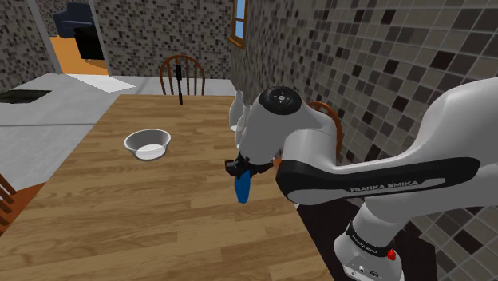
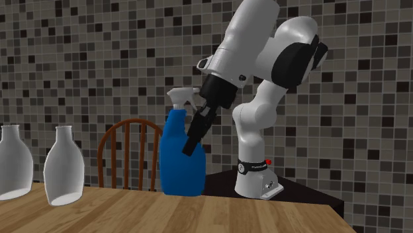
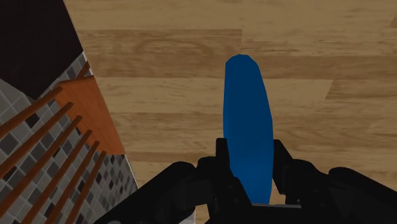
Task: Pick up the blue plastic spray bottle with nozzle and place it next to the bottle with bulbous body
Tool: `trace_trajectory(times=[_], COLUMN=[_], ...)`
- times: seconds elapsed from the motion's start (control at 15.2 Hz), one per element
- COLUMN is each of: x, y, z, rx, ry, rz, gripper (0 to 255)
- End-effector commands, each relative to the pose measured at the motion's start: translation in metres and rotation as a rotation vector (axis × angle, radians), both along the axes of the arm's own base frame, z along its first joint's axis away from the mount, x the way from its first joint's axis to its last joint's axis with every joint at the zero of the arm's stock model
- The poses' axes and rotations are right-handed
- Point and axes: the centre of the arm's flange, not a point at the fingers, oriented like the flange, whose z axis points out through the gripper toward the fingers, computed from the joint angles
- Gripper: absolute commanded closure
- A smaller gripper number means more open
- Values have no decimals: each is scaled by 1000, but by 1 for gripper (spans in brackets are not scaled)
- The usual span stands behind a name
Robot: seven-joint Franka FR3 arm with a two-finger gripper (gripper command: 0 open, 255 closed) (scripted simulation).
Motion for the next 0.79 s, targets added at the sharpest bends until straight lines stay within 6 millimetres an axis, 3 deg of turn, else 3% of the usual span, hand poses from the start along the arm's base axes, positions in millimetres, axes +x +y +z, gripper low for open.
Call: trace_trajectory(times=[0.0,0.73], x=[0,0], y=[0,0], z=[11,70], rx=[0,0], ry=[0,0], rz=[0,0], gripper=[255,255])
